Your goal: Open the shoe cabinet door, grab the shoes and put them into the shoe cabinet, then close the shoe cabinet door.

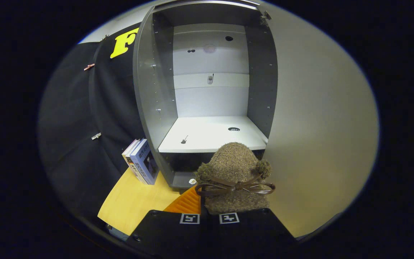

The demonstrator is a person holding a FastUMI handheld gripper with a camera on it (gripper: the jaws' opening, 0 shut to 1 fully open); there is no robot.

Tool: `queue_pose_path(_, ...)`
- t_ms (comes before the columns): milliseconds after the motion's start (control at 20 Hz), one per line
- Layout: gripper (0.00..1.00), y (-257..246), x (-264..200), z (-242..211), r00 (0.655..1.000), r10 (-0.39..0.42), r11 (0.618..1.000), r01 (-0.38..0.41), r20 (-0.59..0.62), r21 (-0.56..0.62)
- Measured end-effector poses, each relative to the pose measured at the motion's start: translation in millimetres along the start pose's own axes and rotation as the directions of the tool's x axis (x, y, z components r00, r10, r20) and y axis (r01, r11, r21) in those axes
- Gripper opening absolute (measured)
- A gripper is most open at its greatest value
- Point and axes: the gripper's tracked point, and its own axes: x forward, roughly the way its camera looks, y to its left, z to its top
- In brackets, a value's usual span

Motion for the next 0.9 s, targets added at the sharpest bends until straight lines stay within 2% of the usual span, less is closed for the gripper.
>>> queue_pose_path(550,0.05,-1.7,75.1,99.0,1.0,0.016,0.999,-0.017,0.016,0.045)
queue_pose_path(750,0.05,-0.3,118.6,137.1,0.999,0.004,1.0,-0.004,0.032,-0.003)
queue_pose_path(900,0.05,-1.3,156.9,162.0,0.999,-0.005,1.0,0.005,0.044,0.004)
